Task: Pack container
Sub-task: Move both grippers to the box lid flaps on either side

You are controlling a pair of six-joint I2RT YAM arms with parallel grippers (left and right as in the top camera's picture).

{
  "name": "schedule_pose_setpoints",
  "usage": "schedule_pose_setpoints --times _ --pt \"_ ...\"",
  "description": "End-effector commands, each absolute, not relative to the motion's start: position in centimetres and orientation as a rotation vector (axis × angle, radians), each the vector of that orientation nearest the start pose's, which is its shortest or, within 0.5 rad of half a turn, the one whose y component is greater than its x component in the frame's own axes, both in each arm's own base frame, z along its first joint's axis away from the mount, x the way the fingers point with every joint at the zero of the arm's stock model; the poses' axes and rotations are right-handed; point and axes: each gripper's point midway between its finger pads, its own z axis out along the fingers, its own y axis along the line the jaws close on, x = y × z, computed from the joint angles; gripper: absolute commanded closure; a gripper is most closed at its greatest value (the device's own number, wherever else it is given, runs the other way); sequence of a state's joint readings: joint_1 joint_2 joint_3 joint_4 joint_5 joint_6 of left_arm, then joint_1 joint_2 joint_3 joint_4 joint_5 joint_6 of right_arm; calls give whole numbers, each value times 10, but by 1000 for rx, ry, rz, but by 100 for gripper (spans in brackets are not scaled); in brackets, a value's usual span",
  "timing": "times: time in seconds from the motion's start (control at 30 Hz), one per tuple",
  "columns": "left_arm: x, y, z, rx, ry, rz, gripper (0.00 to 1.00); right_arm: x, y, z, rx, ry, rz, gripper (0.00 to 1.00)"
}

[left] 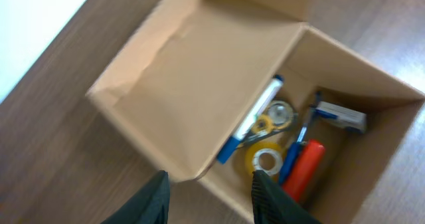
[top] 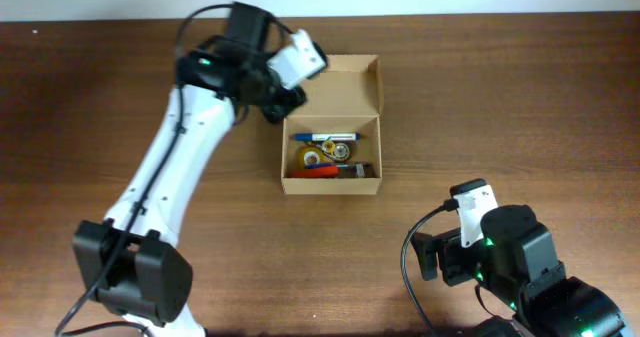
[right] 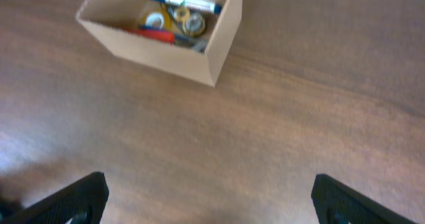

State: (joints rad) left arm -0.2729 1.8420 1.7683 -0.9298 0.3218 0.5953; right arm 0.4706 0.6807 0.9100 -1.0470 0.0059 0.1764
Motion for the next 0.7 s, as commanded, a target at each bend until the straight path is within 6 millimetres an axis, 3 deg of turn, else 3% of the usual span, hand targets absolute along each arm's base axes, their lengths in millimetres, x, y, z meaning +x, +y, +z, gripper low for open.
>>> schedule_pose_setpoints --times 0.0,0.1,0.2,0.33,0.43,0.47,0.53,0.6,0.67 --pt "441 -161 215 1021 2281 -366 62 188 95 216 -358 2368 295 1" --pt "450 -137 213 919 2324 -360 70 190 103 219 -373 2352 342 1" --pt "458 -120 206 814 2376 -370 71 196 109 223 -377 2332 365 1" --pt "464 -116 191 790 2393 -460 71 201 128 223 -422 2332 465 1" --pt "469 -115 176 783 2419 -471 79 216 132 219 -414 2337 442 0" --pt "471 -115 170 775 2430 -477 81 223 130 216 -400 2343 409 5" --pt "474 -115 160 760 2449 -487 87 236 126 208 -375 2364 337 26" --pt "477 -115 152 738 2467 -497 96 249 123 198 -352 2385 268 57" --pt "480 -114 148 698 2481 -507 98 265 124 191 -335 2389 224 79"
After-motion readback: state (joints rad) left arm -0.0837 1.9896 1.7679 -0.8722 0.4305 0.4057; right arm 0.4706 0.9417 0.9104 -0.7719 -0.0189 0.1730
